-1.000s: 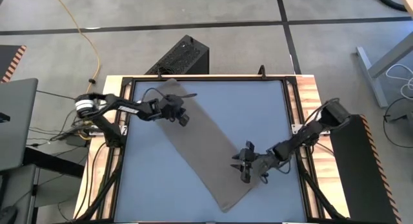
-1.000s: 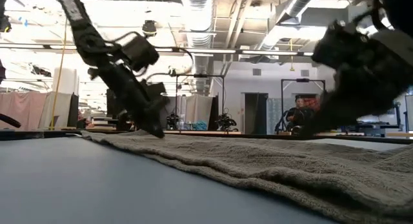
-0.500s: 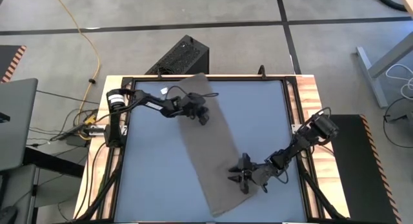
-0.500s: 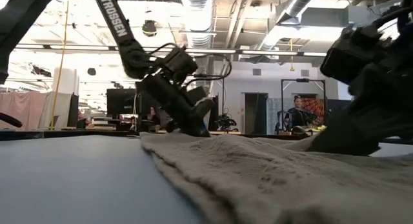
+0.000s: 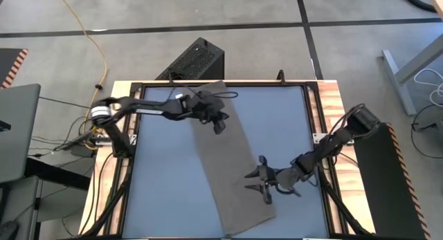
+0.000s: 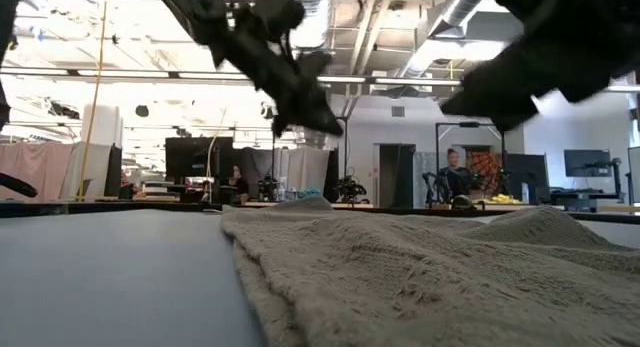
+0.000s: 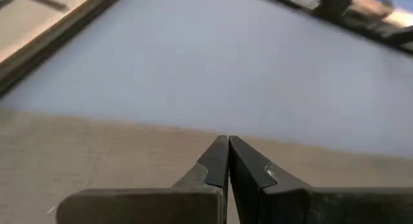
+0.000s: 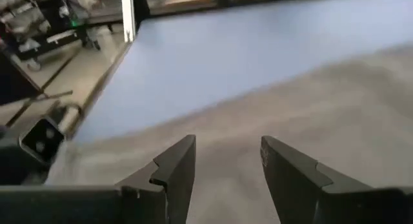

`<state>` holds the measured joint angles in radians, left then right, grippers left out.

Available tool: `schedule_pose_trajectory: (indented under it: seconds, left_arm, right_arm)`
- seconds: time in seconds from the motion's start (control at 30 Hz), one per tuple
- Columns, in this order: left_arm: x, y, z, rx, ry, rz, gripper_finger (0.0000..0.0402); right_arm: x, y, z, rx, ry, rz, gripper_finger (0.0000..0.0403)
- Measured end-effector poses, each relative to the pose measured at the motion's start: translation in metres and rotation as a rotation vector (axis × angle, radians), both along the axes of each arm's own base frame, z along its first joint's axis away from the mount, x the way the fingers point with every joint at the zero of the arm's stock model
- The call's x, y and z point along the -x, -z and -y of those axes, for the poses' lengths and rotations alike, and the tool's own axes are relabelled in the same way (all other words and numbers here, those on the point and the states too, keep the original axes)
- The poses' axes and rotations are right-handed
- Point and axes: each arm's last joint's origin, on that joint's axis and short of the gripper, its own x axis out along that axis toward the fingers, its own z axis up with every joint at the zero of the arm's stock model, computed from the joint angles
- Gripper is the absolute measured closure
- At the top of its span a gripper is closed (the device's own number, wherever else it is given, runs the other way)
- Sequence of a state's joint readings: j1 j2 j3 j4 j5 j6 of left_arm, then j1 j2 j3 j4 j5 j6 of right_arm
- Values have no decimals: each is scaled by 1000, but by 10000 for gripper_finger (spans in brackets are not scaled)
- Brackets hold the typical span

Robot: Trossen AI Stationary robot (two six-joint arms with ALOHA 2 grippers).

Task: Roll towel into tight, uniform cylinder
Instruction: Roll the gray towel

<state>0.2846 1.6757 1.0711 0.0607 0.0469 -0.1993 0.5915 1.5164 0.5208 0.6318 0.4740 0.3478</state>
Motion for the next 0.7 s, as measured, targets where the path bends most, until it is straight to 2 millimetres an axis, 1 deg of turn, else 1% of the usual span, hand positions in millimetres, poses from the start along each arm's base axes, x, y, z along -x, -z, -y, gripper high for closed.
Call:
schedule_pose_trajectory:
  seconds: [0.07,0.1,0.23,0.27,0.33,0.37,0.4,0.47,0.53,0.6,0.67,0.7]
  left_arm:
    - [4,-9,22,22,27,23,401]
    - [6,-10,35,40,44,32,401]
    - [4,-2,103,97,170,37,401]
    - [5,1,122,88,195,34,401]
    - [1,10,157,50,226,67,401]
    - [2,16,174,27,237,52,401]
    - [3,24,189,4,242,38,401]
    - [1,28,218,-15,271,98,401]
    - [1,29,243,-20,300,155,401]
    - [-1,33,262,-13,329,194,401]
    - [2,43,277,-28,348,175,401]
    - [-1,46,284,-31,356,172,399]
  right_arm:
    - [2,-7,3,10,-2,18,200]
    - [3,-12,3,-7,0,35,200]
    - [11,-16,-4,-79,-17,19,200]
    - [14,-14,-9,-94,-32,10,200]
    - [22,-10,-21,-108,-75,-13,200]
    - [25,-7,-28,-118,-97,-26,200]
    - [29,-4,-36,-129,-122,-40,200]
    - [40,3,-50,-139,-173,-76,200]
    - [45,4,-64,-172,-200,-89,200]
    - [50,5,-74,-188,-208,-100,200]
    - [49,1,-83,-206,-215,-101,200]
    - [51,0,-87,-199,-228,-111,200]
